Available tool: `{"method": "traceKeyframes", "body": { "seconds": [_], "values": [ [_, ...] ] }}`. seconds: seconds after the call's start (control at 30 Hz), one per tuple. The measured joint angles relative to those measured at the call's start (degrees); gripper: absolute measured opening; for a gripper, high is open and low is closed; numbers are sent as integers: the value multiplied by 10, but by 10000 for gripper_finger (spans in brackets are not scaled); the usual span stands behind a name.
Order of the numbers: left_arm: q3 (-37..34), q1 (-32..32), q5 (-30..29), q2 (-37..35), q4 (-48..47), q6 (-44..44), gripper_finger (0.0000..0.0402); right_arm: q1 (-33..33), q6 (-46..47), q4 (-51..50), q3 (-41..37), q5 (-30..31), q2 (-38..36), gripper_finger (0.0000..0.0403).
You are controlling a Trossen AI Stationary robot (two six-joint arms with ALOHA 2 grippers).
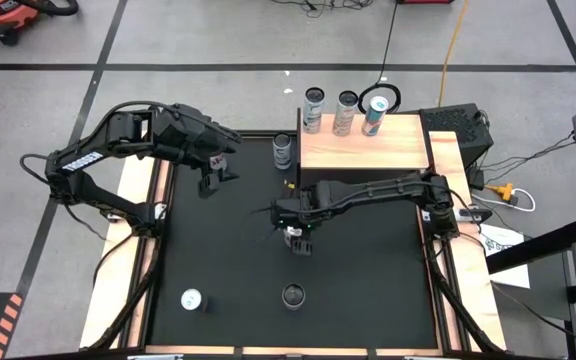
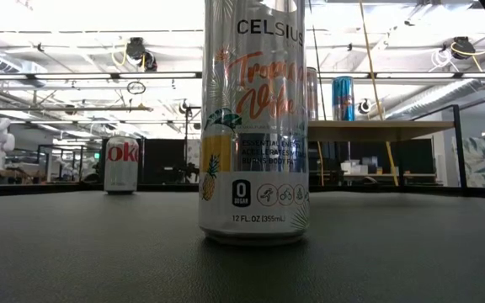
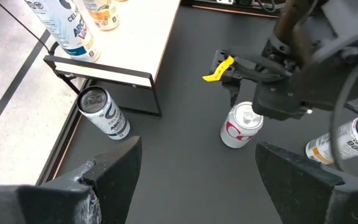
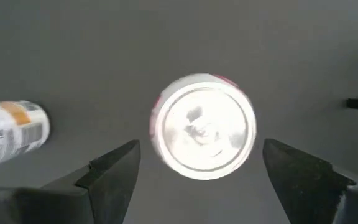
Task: Place canned beverage on shelf
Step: Put the bottom red-silver soda can on the shelf
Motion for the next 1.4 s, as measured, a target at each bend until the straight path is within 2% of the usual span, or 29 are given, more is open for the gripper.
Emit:
{"method": "traceKeyframes", "body": {
  "seconds": [0.3, 0.67, 0.93, 1.1, 1.4],
  "values": [
    [0, 0, 0, 0, 0, 1, 318, -8, -1, 45, -38, -4, 0, 322],
    [0, 0, 0, 0, 0, 1, 318, -9, -4, 77, -41, -4, 0, 322],
    [0, 0, 0, 0, 0, 1, 318, -9, -3, 81, -41, -4, 4, 322],
    [0, 0, 0, 0, 0, 1, 318, -10, -5, 81, -41, -33, 24, 322],
    [0, 0, 0, 0, -1, 1, 318, -9, -14, 67, -41, -32, 28, 317]
  ]
}}
